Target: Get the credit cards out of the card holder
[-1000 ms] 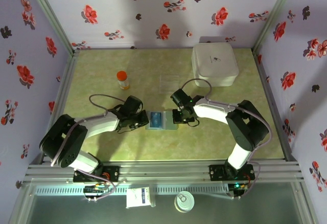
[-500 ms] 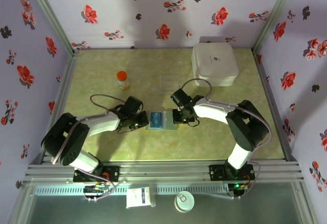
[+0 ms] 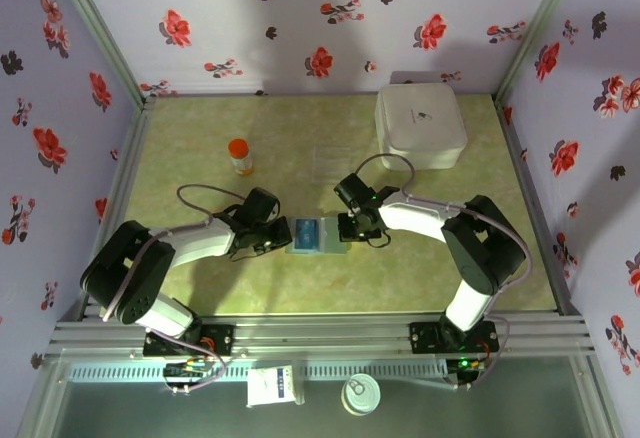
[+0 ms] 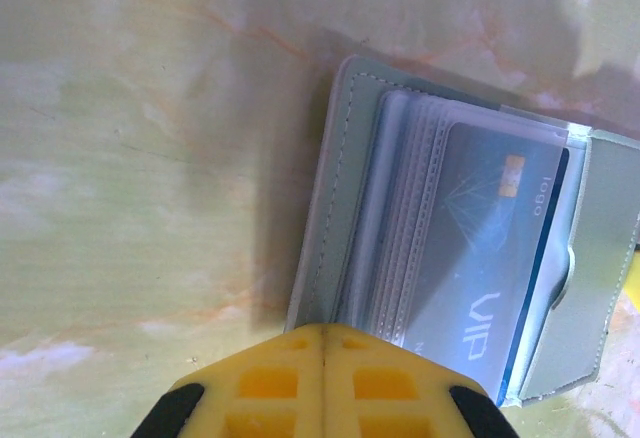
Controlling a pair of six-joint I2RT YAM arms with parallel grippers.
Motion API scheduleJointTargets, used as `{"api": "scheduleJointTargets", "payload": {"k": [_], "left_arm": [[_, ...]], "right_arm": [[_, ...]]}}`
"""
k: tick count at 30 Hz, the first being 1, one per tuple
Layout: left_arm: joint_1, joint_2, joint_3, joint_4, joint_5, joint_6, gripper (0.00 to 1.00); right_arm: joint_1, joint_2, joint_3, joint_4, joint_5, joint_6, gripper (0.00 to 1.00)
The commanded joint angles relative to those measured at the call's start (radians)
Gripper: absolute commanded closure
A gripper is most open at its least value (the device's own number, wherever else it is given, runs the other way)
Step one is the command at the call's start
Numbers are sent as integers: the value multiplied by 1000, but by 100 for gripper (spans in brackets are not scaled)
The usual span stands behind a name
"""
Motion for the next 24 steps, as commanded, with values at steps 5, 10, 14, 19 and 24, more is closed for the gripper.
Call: {"api": "scheduleJointTargets", "payload": {"k": [5, 10, 14, 19, 24], "left_arm": [[25, 60, -2, -63, 14, 20, 97], [28, 45, -12, -96, -8, 24, 97], [33, 55, -20, -91, -3, 27, 97], [39, 71, -25, -72, 13, 22, 98], [40, 66, -31, -65, 18, 15, 98]], "right_arm": [[-7, 17, -5, -39, 34, 12, 91], [-14, -12, -20, -122, 131, 10, 75], [-24, -10, -15, -180, 192, 2, 65], [-31, -2, -12, -222, 226, -1, 62], [-31, -3, -9, -238, 235, -1, 60]]}}
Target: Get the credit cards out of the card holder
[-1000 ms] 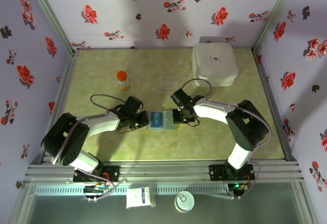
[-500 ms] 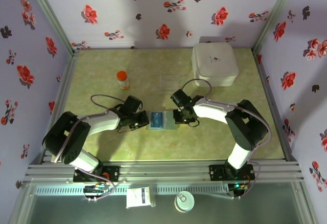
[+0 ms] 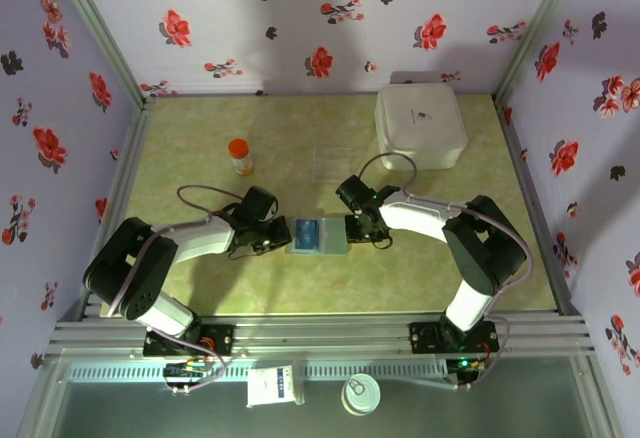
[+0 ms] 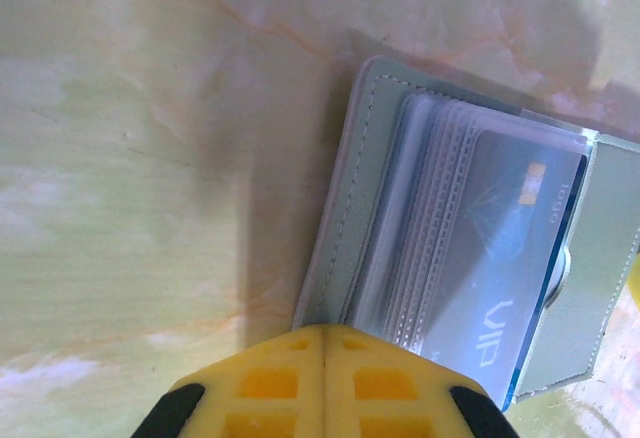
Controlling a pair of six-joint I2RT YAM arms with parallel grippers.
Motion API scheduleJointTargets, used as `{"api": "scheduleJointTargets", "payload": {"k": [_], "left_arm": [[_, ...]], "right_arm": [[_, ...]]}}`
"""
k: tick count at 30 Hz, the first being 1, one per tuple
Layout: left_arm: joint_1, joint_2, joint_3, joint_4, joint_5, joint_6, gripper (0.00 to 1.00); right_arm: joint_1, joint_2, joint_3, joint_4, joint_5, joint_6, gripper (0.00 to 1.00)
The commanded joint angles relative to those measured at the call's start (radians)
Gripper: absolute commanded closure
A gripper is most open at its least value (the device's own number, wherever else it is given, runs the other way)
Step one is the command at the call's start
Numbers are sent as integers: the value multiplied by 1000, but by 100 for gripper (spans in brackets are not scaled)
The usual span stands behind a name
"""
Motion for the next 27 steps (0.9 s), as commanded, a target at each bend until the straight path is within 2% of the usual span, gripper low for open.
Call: {"api": "scheduleJointTargets", "payload": {"k": [1, 11, 23, 27], "left_arm": [[9, 38, -33, -67, -31, 12, 98], [9, 46, -27, -71, -28, 17, 98], [9, 56, -11, -97, -30, 30, 98], [9, 47, -5, -98, -5, 33, 98]], "right_arm": [[-20, 1, -9, -147, 110, -2, 58], [-21, 17, -1, -165, 118, -5, 58], [-31, 72, 13, -148, 107, -19, 68], [-31, 78, 20, -149, 102, -22, 69]]}}
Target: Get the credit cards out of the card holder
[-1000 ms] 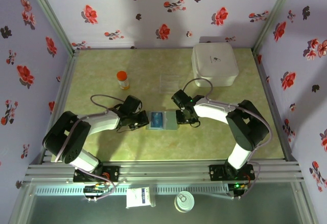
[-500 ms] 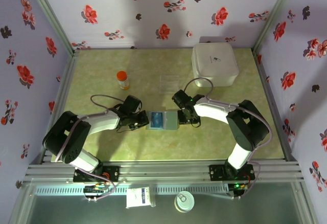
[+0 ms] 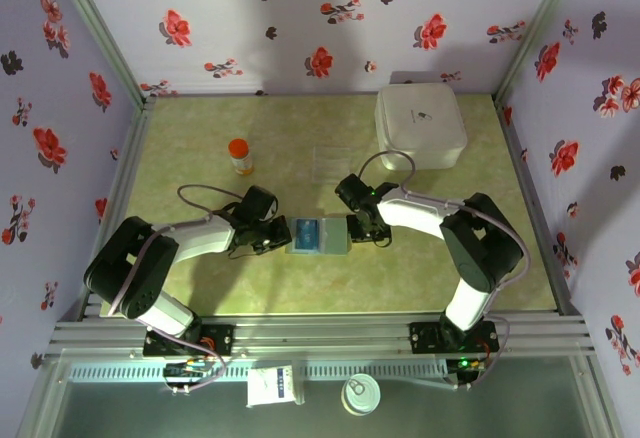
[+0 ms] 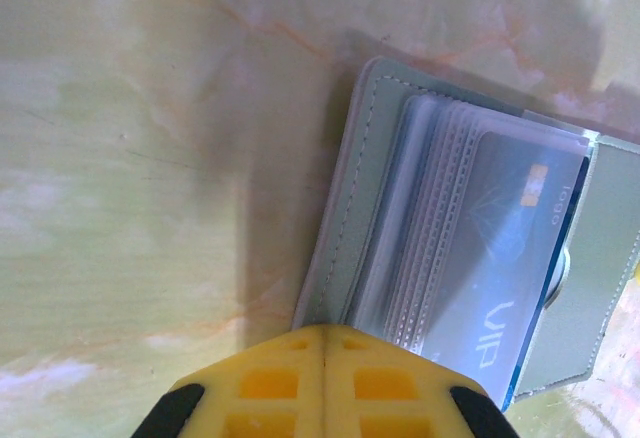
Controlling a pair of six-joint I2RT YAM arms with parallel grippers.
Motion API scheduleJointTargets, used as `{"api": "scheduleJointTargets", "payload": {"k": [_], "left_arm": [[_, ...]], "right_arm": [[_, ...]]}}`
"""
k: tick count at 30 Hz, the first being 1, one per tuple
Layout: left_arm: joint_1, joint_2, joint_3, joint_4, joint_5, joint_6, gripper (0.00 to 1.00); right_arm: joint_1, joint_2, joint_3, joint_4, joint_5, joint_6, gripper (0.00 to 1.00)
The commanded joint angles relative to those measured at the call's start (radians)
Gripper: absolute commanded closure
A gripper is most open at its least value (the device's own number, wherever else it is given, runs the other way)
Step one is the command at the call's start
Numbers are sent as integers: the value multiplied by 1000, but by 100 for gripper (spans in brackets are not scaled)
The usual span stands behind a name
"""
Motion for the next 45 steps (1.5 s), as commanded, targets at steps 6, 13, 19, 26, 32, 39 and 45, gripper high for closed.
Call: {"api": "scheduleJointTargets", "payload": {"k": [6, 13, 19, 26, 32, 39, 45], "left_arm": [[5, 5, 10, -105, -6, 38, 98], [6, -27, 29, -131, -10, 47, 97], [5, -91, 24, -156, -26, 47, 94], [6, -142, 49, -192, -53, 57, 89], [7, -133, 79, -173, -27, 55, 77], [-1, -80, 106, -99, 45, 52, 72], [-11, -13, 135, -81, 47, 61, 76]], "right_arm": [[-26, 10, 4, -103, 76, -24, 66], [-23, -100, 33, -145, 62, -25, 62], [-21, -185, 66, -171, 28, -23, 63], [4, -198, 104, -96, -89, 11, 63], [34, -123, 80, 102, -284, 84, 63], [41, -68, 12, 320, -403, 168, 63], [38, -19, -22, 444, -462, 205, 67]]}}
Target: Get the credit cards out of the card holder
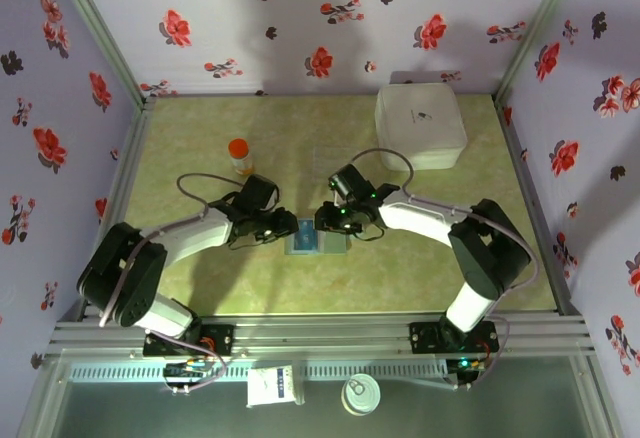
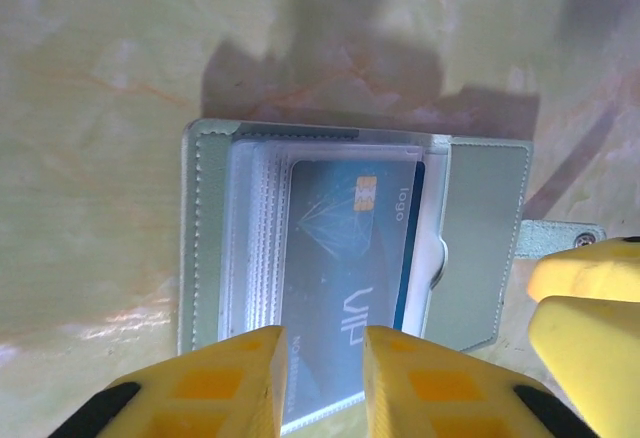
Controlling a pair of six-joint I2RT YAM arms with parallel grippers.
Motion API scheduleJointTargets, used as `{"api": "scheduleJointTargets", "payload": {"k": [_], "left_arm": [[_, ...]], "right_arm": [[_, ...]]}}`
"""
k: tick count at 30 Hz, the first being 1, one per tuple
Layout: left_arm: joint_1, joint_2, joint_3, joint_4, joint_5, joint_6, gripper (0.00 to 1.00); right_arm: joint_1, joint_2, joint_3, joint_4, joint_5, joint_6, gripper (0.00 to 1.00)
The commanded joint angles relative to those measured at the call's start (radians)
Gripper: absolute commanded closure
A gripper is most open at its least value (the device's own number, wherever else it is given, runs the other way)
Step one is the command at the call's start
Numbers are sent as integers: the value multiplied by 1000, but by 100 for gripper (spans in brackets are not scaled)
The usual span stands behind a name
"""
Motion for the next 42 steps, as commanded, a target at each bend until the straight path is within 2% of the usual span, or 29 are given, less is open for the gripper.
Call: {"api": "scheduleJointTargets", "payload": {"k": [1, 8, 18, 28, 42], "left_arm": [[-8, 35, 32, 18, 17, 24, 78], [-10, 73, 40, 11, 7, 37, 88], [-10, 107, 36, -15, -14, 42, 94], [-10, 90, 28, -42, -37, 48, 95], [-8, 55, 40, -70, -49, 61, 90]], "right_arm": [[0, 37, -25, 115, -67, 50, 68], [0, 74, -33, 162, -101, 53, 73], [0, 121, -24, 174, -127, 50, 77], [0, 156, -7, 160, -122, 41, 79], [0, 116, 10, 29, -25, -3, 77]]}}
